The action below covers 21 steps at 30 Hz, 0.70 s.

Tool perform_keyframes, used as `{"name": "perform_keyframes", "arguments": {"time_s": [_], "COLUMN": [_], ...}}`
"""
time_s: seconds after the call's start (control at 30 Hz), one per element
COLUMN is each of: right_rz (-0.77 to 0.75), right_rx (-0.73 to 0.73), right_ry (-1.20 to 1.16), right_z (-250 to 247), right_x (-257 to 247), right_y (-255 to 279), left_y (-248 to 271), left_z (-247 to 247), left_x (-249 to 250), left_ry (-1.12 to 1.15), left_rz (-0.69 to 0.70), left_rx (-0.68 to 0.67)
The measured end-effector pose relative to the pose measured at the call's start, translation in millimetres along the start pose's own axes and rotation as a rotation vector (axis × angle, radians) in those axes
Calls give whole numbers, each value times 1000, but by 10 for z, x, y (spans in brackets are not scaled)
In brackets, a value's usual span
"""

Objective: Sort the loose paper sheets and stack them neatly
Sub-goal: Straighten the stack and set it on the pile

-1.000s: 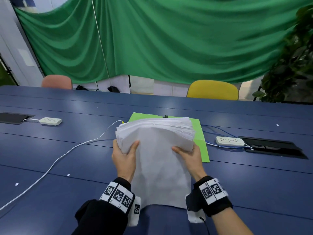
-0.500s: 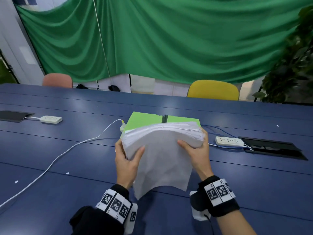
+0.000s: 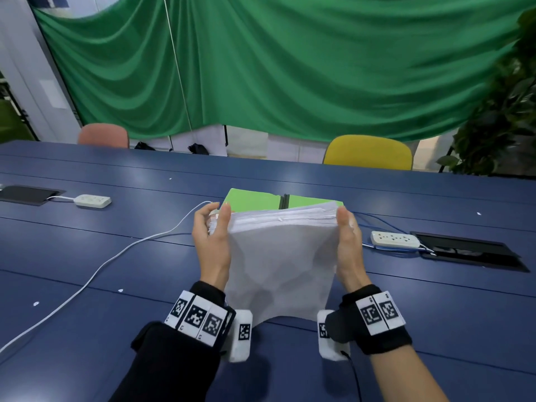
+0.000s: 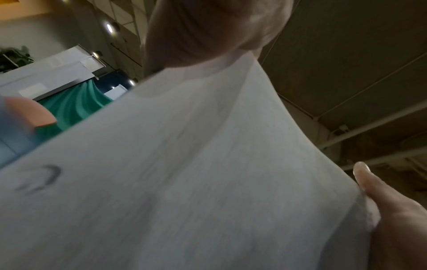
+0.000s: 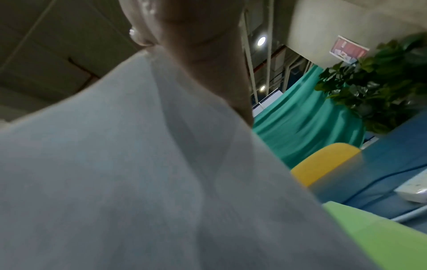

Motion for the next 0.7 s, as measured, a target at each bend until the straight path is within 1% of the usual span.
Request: {"name": "perform_keyframes", "arguments": {"time_s": [0.07,0.17,0.2,0.27,0.33,0.37,0.4,0.43,0.47,0.5,0.53,0.6,0.63,0.7], "right_rz": [39,36,29,4,-40,-36,15,80,158,203,217,182,164,96], "right_rx": [37,70,75,51,-72,-144,-205,-266,-302,-308,-274,-150,-93,-16], "right_ry": [18,92,107,57,0,4,25,59,106,164,220,249,216,183], "right_z": [9,58,65,80,29,-8,-53,-76,-116,-152,-179,-216,-210,-183], "right_x": [-19,-46,-32,-45,0,65,181,309,486,635,714,758,710,546], "right_y": [-89,-177,-196,-197,-169,-112,-22,83,195,266,310,301,300,247], "left_y": [-60,-140,-145,-131,-97,-55,-13,18,47,61,54,47,74,107], "left_z": [19,75,82,63,-13,-56,-94,-120,-148,-193,-239,-226,-191,-110], "left_x": [-18,-29,-12,21,-25,-90,-225,-417,-623,-798,-915,-920,-840,-621], "left_ry": [-11,-16,-15,5,88,66,-21,-132,-228,-295,-328,-314,-292,-237], "left_rz": [-44,-99,-108,-92,-17,37,64,45,-23,-80,-100,-81,-55,56], "left_rx": [3,-23,-24,-24,-95,-157,-215,-255,-266,-245,-205,-139,-115,-58]}}
Point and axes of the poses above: each hand's wrist, its own y-axis away from the middle knuckle, its own z-axis out of the palm, x = y × z, the point moved 7 cm from there along -y, towards the middle knuckle, and after that the axes turned 12 degrees about -z, right-handed, at the moved point
